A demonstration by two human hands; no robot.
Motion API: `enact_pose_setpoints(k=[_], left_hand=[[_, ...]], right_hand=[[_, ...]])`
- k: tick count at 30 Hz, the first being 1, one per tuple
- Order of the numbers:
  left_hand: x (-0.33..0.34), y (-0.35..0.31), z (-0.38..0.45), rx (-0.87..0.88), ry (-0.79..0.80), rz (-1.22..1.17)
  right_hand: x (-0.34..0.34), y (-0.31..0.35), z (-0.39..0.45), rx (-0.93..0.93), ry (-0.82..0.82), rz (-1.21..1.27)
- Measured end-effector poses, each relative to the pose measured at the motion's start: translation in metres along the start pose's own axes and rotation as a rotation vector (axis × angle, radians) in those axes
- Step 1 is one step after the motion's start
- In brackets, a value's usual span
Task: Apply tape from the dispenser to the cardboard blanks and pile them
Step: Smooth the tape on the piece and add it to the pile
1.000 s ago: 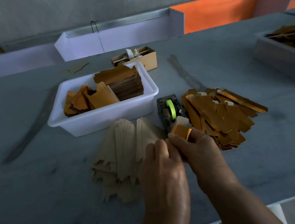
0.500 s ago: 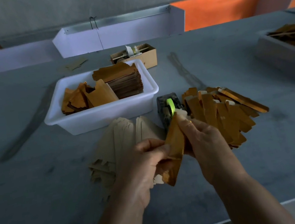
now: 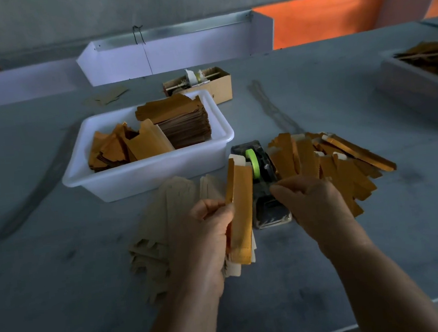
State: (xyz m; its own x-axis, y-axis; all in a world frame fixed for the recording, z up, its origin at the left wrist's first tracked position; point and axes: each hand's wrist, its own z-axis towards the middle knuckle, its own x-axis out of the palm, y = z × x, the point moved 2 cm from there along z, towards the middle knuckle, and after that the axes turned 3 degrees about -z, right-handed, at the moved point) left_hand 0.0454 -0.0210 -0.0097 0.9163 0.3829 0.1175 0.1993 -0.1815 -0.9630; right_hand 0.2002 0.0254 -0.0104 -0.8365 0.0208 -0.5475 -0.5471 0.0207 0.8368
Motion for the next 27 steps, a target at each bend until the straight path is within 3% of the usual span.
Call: enact_pose_setpoints(k=[5, 11, 15, 17, 23, 27], left_hand=[[0.017, 0.008, 0.003, -0.073, 0.002, -0.064], [0.025, 0.014, 0.006, -0.133, 0.053, -0.049], [0.026, 0.015, 0.006, -0.146, 0.065, -0.089], [0.025, 0.014, 0.006, -0.148, 0.082, -0.112], [0.021, 0.014, 0.007, -0.132, 0.104, -0.135], [0.021, 0.013, 0.006, -0.102, 0.155, -0.155]], right_hand=[[0.01, 0.003, 0.005, 0.017, 0.018, -0.061], [0.014, 0.004, 0.01, 0.069, 0.039, 0.037], [0.014, 0.0, 0.002, 0.194, 0.043, 0.423], [0.012, -0.001, -0.002, 0.206, 0.014, 0.498], [0.01, -0.003, -0.011, 0.038, -0.16, -0.019], [0.016, -0.007, -0.016, 0.036, -0.161, -0.078]])
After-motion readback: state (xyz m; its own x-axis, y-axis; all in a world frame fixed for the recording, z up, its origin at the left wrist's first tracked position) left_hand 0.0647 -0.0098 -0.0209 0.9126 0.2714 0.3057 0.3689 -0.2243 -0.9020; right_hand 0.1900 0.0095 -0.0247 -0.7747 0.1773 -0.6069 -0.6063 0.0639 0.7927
